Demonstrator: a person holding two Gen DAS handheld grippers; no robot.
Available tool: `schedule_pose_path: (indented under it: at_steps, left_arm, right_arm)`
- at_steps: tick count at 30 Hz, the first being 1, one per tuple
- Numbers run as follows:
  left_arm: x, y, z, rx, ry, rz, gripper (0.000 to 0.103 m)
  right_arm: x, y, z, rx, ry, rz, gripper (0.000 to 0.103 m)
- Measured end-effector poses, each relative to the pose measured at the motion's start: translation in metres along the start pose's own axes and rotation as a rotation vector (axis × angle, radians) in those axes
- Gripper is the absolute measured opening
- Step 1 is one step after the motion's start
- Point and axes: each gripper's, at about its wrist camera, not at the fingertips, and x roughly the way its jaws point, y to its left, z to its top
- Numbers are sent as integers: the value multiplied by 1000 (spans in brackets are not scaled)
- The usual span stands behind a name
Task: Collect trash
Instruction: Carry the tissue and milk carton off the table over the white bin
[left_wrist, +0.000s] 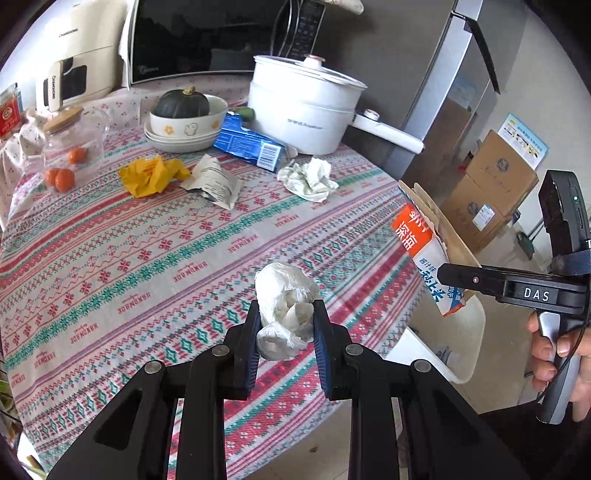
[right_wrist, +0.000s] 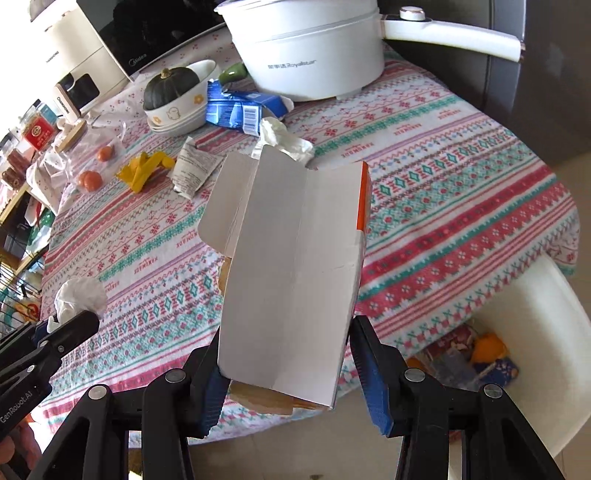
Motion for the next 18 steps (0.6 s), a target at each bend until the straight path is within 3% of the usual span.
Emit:
schedule_pose_path:
  at_steps: [6,18]
  left_arm:
    - [14,-38,-4,77,29,-68,27]
    - [60,-114,-12,213,117,-166,27]
  right_arm:
    - [-17,-34,-16,36,-5,-19,54]
    - [-29,-130,-57,144,43,-147,55]
